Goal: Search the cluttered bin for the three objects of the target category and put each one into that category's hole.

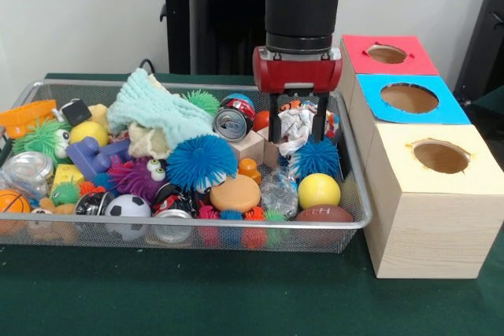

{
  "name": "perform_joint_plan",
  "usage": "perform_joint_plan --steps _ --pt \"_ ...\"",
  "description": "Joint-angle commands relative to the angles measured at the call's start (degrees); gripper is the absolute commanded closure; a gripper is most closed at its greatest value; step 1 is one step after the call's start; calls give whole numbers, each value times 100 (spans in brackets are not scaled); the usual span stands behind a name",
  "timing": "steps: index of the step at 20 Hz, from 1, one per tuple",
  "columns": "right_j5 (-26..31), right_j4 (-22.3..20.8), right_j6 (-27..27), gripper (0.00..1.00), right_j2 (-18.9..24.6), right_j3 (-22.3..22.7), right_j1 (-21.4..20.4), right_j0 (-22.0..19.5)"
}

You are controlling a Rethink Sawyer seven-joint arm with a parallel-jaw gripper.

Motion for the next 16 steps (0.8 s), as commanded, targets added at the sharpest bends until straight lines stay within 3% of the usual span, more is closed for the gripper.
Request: perform_joint_plan --steps 1,16 --pt "-19 -58 771 0 136 298 436 -256" --pt "-364 -43 851 0 135 -70 901 -141"
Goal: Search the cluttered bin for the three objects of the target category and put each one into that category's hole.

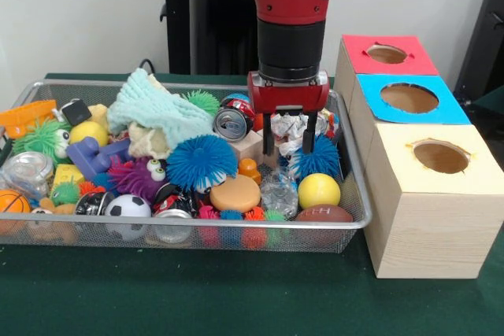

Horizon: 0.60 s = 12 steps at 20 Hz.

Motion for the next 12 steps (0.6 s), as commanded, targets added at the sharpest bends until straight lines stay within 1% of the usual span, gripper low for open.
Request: perform_joint_plan --steps 1,6,12 --pt "-377 -37 857 0 132 -170 413 -25" --pt "-458 21 932 0 99 -300 543 87" --pt "-614 25 882 0 88 -565 726 87"
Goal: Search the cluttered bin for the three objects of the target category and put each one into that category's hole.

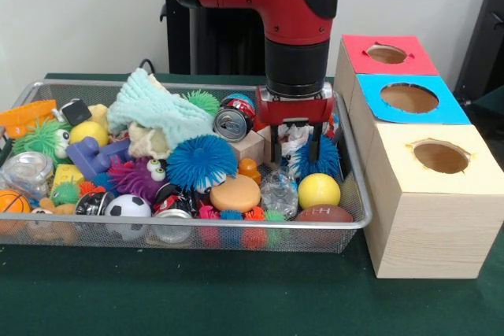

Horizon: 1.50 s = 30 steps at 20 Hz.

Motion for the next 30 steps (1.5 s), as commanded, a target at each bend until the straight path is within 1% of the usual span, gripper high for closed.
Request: perform_joint_plan --steps 1,6,11,15,20,26,30 --pt "-486 29 877 0 86 -560 363 -14" --pt "-376 59 785 0 191 -628 204 -114" --pt "-18 105 671 0 337 -496 -133 -277" --pt "316 136 572 0 357 -434 -360 -348" --pt "354 81 475 0 392 -528 -334 -407" --pt "129 42 519 0 436 -704 -36 -354" --pt "-54 66 622 0 432 -878 213 -244"
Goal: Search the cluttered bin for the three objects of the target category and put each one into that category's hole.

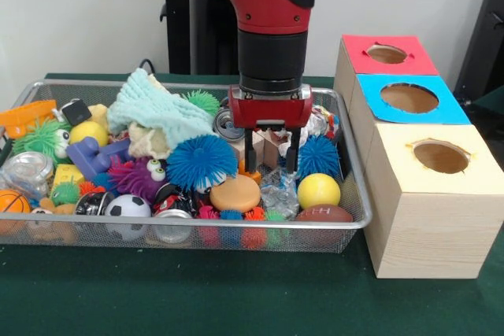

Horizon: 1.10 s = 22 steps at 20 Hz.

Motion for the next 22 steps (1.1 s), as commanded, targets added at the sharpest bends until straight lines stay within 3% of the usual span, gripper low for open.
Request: perform_joint_plan --steps 1,17,22 --pt "28 86 667 0 405 -555 449 72" --pt "-38 87 892 0 155 -298 377 269" --pt "-218 17 773 0 164 -662 753 243"
